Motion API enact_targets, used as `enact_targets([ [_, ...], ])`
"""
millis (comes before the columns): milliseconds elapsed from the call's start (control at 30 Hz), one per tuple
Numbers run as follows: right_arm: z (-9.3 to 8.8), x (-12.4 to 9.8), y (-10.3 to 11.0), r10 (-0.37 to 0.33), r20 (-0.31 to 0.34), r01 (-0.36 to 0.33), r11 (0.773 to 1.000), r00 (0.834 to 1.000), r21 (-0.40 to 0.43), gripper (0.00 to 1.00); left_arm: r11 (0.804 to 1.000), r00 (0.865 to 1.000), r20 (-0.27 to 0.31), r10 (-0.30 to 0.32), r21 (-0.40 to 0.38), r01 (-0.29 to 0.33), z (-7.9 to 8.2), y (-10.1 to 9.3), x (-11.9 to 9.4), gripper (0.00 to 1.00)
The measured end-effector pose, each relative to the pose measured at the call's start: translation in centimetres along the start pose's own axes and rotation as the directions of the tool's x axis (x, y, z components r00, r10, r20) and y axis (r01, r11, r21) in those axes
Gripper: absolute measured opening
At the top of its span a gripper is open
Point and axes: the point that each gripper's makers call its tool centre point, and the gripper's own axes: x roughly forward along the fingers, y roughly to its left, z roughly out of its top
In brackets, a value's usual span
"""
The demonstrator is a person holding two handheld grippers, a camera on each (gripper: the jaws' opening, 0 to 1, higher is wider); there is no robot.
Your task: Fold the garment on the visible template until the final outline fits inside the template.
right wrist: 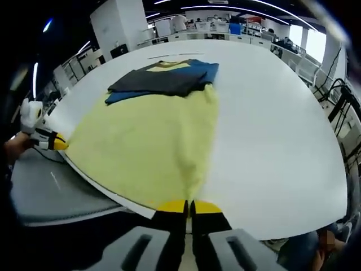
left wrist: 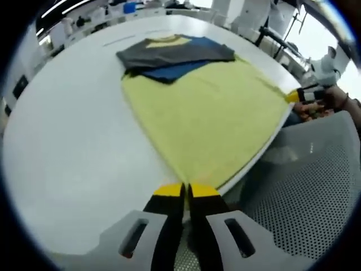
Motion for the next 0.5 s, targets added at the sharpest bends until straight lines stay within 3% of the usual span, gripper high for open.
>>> enact_targets([
  [233, -0.9, -0.5, 0.5, 0.002, -0.017, -0.002, 1.000, 1.000, -0.006, 0.00, 1.000, 1.000, -0.013, -0.010, -0.003, 0.010, -0.8, -0.5, -0.7, 0.00],
  [500, -1.6, -1.8, 0.9, 0.002, -0.012, -0.002, 1.000, 1.000, 0.011, 0.00, 1.000, 1.000, 0.015, -0.002, -0.004, 0.002, -1.1, -1.4, -2.1, 0.00],
])
